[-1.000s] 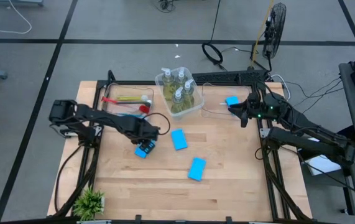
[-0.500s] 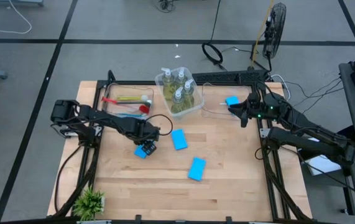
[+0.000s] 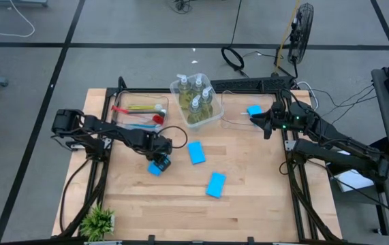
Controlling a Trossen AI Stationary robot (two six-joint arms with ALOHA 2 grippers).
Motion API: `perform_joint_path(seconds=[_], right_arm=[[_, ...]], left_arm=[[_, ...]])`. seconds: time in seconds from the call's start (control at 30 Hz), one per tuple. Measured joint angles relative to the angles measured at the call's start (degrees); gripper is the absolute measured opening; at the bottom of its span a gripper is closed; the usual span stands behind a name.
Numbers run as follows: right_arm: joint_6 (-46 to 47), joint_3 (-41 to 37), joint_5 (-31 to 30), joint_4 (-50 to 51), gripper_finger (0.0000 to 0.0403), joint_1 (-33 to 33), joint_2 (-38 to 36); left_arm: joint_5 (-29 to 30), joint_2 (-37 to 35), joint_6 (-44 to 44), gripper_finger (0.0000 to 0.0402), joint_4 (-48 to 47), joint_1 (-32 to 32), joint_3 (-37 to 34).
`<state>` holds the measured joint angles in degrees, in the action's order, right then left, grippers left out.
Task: Pick & Place Kitchen Sink Supplies
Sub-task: Put the blue sponge into the right transparent bin
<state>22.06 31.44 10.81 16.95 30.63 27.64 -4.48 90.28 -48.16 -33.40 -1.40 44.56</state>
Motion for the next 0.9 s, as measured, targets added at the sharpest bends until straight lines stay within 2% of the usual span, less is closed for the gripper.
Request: perform_joint_path(seconds=[0.2,0.3,0.47,0.6,0.67,0.9], right_arm=[[0.00,0.00,0.00,-0.01,0.0098,0.00,0.00],[-0.01,0.00,0.00,-0.01,0.0098,0.00,0.00],[0.82,0.00,0.73,-0.05,0.0098,0.00,0.01],[2.81,0.00,6.81,-2.63,0.0098,0.02,0.16],[2.98,0.00,10.28,-4.50,0.0098,0.01,0.36],[6.45,0.01,14.83,-10.00,0.0099,-0.70,1.96]], left_arm=[[-1.05,-1.13,0.53,0.0056,0.88,-0.08,-0.09],[-2.00,-1.11,0.63,0.0016,1.79,-0.06,-0.09],[-4.60,-1.09,0.16,0.0022,6.10,-0.08,-0.09],[-6.37,-1.25,-0.34,0.0010,9.76,-0.08,0.90],[-6.20,-1.77,-0.14,0.0010,11.52,-0.05,2.17],[-1.86,-2.67,1.95,0.0009,20.73,-0.03,8.57]])
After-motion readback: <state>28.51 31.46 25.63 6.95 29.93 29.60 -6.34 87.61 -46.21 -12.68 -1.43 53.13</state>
